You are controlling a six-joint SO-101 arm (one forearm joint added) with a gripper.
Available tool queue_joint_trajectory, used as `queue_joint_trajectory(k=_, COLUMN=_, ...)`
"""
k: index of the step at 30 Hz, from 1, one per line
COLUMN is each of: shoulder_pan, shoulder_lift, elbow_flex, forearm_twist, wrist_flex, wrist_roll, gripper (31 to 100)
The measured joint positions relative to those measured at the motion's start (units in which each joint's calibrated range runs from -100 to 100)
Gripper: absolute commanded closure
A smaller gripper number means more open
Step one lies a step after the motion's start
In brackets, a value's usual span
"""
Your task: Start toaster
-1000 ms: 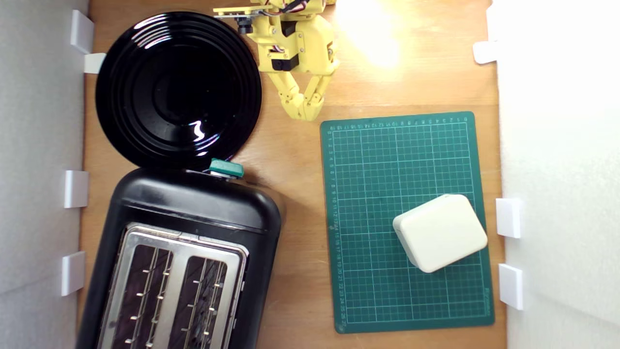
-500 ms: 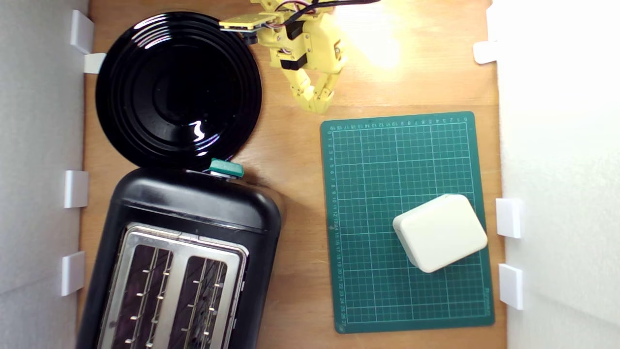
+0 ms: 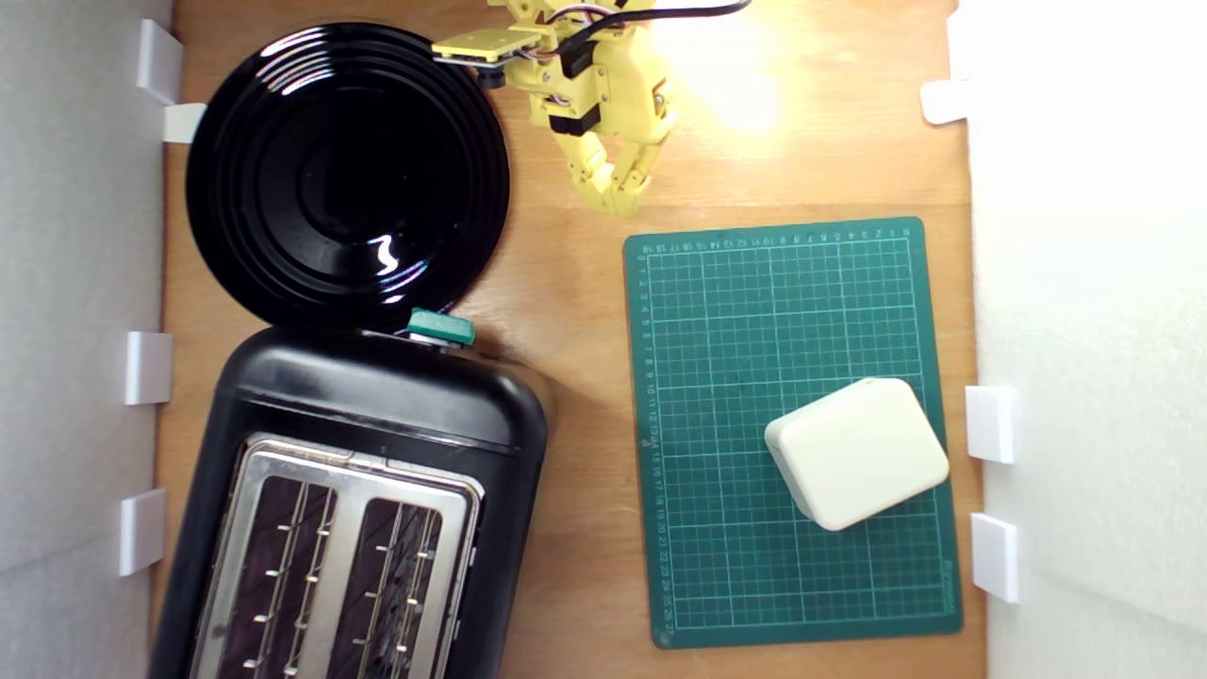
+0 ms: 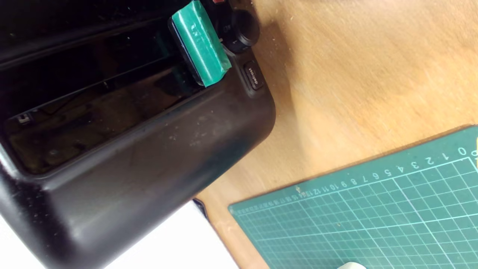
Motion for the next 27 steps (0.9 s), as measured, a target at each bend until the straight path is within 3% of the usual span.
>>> queue_joint_trajectory(k=27, shoulder_pan=-0.09, shoulder_lift=0.00, elbow_flex=0.09, forearm_twist=0.67, wrist_flex=0.00, wrist_roll=-0.97, gripper=98.9)
